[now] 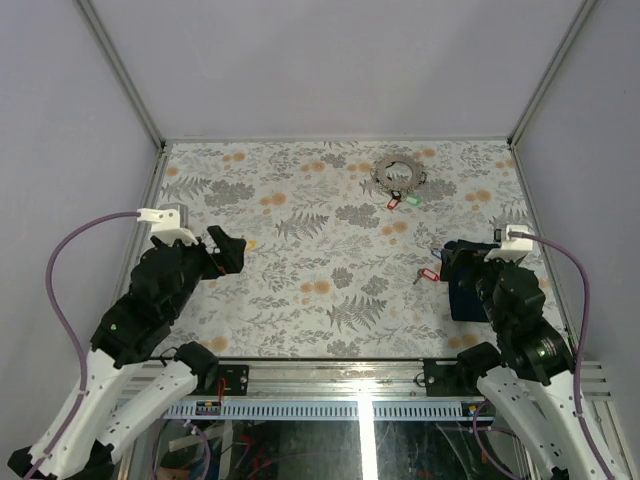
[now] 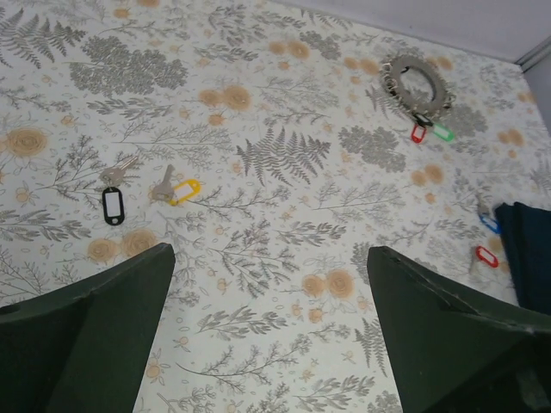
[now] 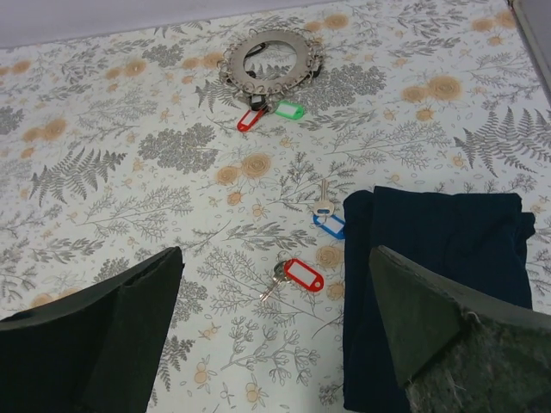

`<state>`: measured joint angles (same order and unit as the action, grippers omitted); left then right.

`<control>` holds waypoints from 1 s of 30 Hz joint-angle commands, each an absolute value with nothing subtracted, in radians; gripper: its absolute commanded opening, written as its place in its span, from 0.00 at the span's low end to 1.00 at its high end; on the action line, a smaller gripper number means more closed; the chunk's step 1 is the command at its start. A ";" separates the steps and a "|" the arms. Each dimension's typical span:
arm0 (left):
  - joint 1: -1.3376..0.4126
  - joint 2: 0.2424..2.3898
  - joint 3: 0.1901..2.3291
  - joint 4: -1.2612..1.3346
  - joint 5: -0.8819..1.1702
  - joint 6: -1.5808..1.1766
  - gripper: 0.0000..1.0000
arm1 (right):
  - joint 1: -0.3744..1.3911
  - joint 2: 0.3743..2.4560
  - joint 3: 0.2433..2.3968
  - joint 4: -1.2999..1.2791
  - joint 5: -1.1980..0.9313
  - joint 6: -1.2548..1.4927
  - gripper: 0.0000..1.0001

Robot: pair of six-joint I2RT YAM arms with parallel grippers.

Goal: Put the keys on the keyring
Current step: Move the keyring to the center of the board.

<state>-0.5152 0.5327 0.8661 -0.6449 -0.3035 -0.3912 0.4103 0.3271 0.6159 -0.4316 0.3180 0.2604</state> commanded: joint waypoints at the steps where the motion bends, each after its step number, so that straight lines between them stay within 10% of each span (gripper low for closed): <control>1: -0.598 0.548 0.974 -0.765 -0.412 -0.450 0.98 | 0.342 0.398 0.760 -0.542 0.226 0.319 0.97; 17: -0.740 0.738 1.134 -0.913 -0.477 -0.519 0.99 | 0.226 0.801 1.091 -0.809 0.080 0.406 0.99; 30: -0.721 1.076 1.149 -0.647 -0.466 -0.402 1.00 | 0.217 1.159 1.110 -0.500 0.104 0.404 0.98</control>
